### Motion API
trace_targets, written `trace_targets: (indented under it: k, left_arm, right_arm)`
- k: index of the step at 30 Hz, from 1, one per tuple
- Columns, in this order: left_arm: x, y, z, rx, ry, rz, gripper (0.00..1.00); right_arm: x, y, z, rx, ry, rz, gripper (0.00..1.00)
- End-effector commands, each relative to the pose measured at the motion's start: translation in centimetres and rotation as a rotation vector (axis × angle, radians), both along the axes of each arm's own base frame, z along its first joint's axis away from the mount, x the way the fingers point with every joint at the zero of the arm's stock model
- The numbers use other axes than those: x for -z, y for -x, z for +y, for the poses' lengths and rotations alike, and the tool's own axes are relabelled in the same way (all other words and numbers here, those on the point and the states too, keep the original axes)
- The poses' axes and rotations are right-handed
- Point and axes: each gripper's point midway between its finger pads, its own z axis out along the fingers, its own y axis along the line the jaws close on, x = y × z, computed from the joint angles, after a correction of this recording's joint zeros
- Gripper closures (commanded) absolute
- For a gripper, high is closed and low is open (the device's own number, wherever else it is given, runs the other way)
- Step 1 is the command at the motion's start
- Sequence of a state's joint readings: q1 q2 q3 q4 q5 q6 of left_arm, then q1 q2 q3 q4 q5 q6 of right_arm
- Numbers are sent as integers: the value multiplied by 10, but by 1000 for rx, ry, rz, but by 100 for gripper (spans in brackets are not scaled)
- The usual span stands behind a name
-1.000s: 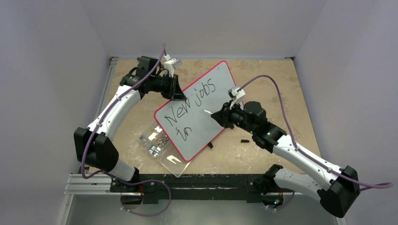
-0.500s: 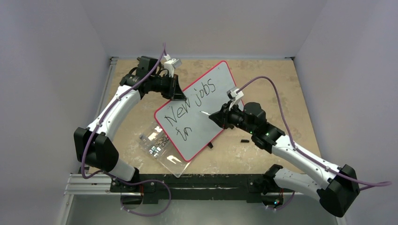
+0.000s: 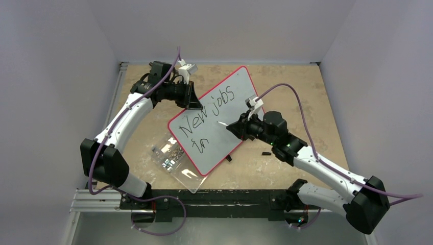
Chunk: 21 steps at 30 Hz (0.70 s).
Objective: Write a sentence on the whiteboard
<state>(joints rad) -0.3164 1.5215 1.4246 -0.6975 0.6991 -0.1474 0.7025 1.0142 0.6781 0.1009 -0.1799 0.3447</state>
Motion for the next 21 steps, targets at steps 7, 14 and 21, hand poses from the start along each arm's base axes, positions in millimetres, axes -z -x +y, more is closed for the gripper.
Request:
trace_targets:
  k: [7, 14, 21]
  left_arm:
    - [-13, -16, 11, -45, -58, -130, 100]
    - [-13, -16, 11, -43, -56, -132, 100]
    - [-14, -15, 11, -44, -58, -133, 100]
  right_arm:
    - [-12, -3, 8, -35, -44, -40, 100]
    - [-11, -4, 11, -48, -44, -37, 100]
    - [-7, -4, 16, -74, -36, -29, 100]
